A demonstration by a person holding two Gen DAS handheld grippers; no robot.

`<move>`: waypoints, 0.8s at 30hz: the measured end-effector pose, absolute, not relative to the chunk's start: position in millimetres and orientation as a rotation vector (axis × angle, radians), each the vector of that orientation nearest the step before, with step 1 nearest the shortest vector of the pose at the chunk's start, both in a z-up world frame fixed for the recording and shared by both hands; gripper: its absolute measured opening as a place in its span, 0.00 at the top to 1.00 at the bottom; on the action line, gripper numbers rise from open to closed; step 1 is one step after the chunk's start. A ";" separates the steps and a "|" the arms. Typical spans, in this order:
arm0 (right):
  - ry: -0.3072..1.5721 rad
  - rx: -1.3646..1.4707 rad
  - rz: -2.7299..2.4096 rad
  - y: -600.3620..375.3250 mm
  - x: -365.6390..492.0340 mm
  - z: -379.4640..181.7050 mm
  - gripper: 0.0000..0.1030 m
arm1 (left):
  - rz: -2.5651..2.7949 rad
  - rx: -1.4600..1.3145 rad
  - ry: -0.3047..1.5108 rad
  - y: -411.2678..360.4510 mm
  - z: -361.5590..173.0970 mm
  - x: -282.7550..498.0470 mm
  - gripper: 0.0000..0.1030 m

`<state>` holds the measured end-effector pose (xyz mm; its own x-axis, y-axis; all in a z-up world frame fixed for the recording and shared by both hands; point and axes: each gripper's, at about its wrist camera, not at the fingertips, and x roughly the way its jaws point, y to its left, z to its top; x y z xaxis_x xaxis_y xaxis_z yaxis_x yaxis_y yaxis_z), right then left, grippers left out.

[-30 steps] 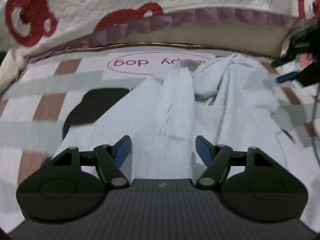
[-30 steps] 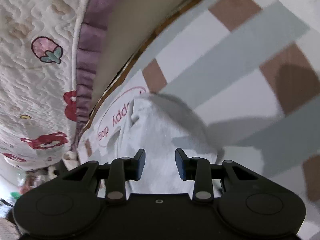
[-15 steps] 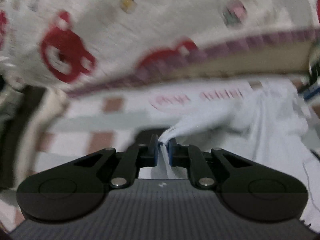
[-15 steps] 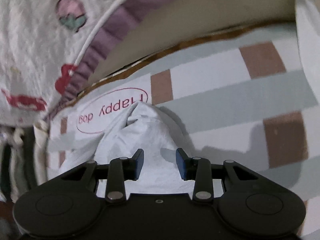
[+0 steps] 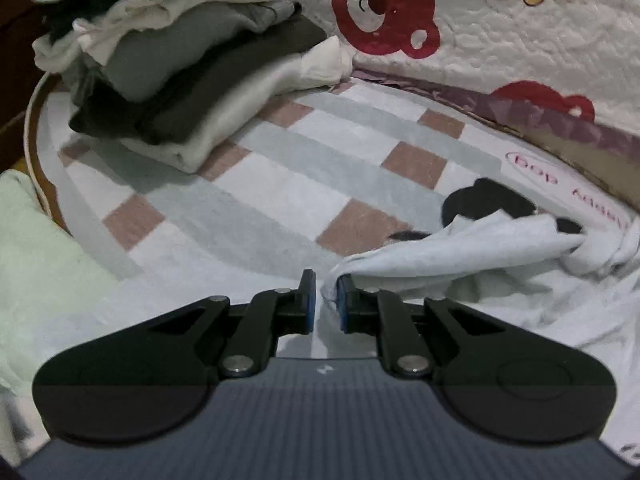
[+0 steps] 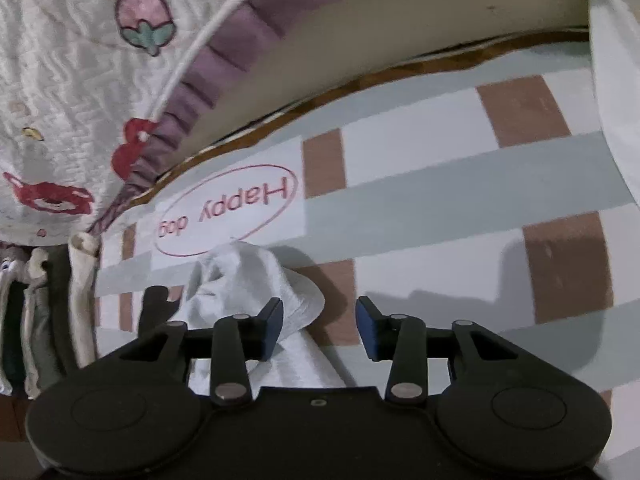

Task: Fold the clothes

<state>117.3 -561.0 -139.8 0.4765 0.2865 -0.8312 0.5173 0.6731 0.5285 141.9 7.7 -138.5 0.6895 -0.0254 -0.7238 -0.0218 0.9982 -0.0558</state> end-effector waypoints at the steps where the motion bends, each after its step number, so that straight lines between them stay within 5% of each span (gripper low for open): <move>1: 1.099 0.904 -0.169 -562.3 116.4 -146.3 0.55 | -0.006 -0.052 0.800 5.2 -137.1 141.8 0.89; 9: 1.051 1.595 -0.229 -561.5 88.7 -232.6 0.55 | -0.011 0.007 0.790 -4.7 -136.9 136.4 0.89; 17: 0.927 1.572 -0.140 -546.1 115.5 -229.4 0.52 | -0.075 -0.181 0.880 6.8 -160.9 151.5 0.90; 18: 0.905 1.572 -0.125 -544.4 118.9 -228.3 0.54 | -0.084 -0.210 0.896 7.8 -165.9 152.8 0.93; 20: 0.878 1.395 -0.136 -541.6 127.9 -210.8 0.91 | -0.063 -0.115 0.851 -0.6 -163.1 150.4 0.94; 24: 0.806 0.971 -0.091 -520.4 136.7 -156.4 0.92 | -0.038 0.077 0.677 -14.4 -135.8 138.8 0.94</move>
<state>136.7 -520.4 -156.4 0.7126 0.2737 -0.6460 0.4101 0.5846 0.7000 138.8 -14.4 -135.8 0.7789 -0.0102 -0.6271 0.0604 0.9964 0.0589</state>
